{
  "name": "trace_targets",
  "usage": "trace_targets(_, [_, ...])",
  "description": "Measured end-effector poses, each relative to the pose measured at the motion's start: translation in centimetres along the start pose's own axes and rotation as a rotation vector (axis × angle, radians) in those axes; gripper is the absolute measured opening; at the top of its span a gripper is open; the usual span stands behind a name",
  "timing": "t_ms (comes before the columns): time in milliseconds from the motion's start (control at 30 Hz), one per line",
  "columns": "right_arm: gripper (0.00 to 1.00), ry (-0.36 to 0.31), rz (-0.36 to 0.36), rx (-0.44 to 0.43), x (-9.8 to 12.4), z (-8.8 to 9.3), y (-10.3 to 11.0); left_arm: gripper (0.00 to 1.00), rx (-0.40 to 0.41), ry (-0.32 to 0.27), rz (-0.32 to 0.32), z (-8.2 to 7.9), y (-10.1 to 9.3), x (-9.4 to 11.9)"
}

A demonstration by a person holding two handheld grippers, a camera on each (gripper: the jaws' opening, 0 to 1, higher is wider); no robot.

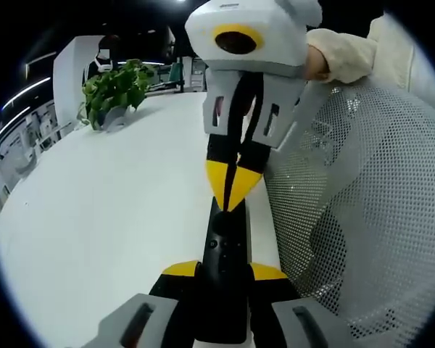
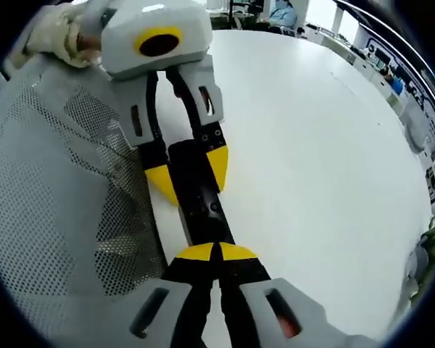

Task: Press the specified remote control buttons in sequence, fully releasing each button before pressing the next.

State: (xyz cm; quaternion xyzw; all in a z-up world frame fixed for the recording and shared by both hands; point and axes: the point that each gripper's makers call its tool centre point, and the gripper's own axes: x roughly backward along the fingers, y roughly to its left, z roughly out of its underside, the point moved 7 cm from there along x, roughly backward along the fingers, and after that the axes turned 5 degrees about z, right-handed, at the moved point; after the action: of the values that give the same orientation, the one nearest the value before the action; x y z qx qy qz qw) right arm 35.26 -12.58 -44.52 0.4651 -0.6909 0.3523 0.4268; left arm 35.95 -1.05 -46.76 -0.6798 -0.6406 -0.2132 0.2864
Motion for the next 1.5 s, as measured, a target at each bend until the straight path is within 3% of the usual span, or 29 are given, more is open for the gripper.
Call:
trace_targets(733, [0.0, -0.01, 0.021, 0.036, 0.0, -0.2, 0.0, 0.25, -0.008, 0.0, 0.0, 0.0, 0.1, 0.2])
trace_targets(1000, [0.0, 0.024, 0.031, 0.126, 0.0, -0.6, 0.4, 0.25, -0.013, 0.003, 0.0, 0.0, -0.1, 0.2])
trace_targets(1067, [0.0, 0.026, 0.037, 0.099, 0.0, -0.5, 0.4, 0.25, -0.014, 0.004, 0.0, 0.0, -0.1, 0.2])
trace_targets(1133, [0.0, 0.003, 0.031, 0.012, 0.0, -0.2, 0.3, 0.25, -0.014, 0.004, 0.0, 0.0, -0.1, 0.1])
trace_targets(1267, [0.0, -0.079, -0.024, -0.092, 0.0, 0.4, -0.3, 0.25, -0.012, 0.004, 0.0, 0.0, 0.0, 0.1])
trace_targets(1333, [0.0, -0.059, -0.043, -0.156, 0.1, 0.5, -0.6, 0.25, -0.013, 0.006, 0.0, -0.1, 0.0, 0.1])
trace_targets(1500, [0.0, -0.02, -0.012, -0.007, 0.1, -0.2, -0.3, 0.25, -0.013, 0.007, 0.0, -0.1, 0.1, 0.1])
